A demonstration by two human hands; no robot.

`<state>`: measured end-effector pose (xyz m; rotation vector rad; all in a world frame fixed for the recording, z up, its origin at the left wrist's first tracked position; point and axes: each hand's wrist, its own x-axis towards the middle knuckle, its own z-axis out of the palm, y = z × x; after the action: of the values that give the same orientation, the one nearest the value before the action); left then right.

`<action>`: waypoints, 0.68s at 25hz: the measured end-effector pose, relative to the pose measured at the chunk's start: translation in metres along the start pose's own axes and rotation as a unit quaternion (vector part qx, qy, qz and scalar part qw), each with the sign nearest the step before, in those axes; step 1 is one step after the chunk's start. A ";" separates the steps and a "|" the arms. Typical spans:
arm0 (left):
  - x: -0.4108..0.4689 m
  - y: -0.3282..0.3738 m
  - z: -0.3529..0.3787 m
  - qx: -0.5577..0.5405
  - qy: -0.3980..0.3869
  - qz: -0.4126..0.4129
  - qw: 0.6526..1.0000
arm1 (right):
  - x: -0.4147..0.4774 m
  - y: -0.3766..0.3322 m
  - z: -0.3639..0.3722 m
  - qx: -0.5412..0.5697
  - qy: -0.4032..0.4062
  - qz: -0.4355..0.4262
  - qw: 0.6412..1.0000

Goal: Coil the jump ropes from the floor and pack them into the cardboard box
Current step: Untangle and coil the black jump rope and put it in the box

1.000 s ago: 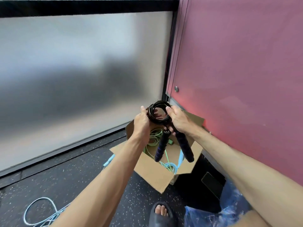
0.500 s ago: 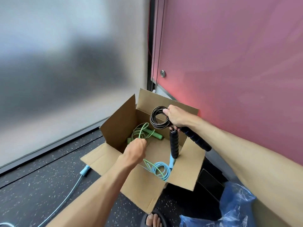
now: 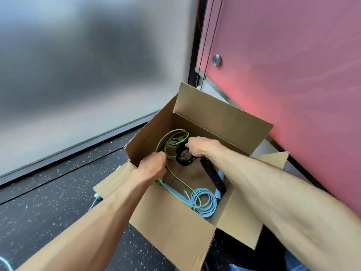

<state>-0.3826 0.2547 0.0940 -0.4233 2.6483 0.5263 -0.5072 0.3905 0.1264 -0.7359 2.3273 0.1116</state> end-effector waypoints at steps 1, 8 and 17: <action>0.004 -0.003 0.002 -0.005 -0.002 0.001 1.000 | 0.010 -0.005 0.005 -0.011 -0.003 -0.004 1.000; 0.029 -0.012 0.009 -0.031 0.045 -0.007 0.998 | 0.046 -0.034 0.063 -0.046 -0.045 -0.034 0.997; 0.099 0.001 0.026 -0.095 -0.007 0.057 0.994 | 0.060 -0.028 0.072 -0.083 -0.082 -0.017 0.993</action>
<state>-0.4606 0.2453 0.0286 -0.3234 2.6297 0.8184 -0.4861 0.3575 0.0366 -0.8159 2.1666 0.3417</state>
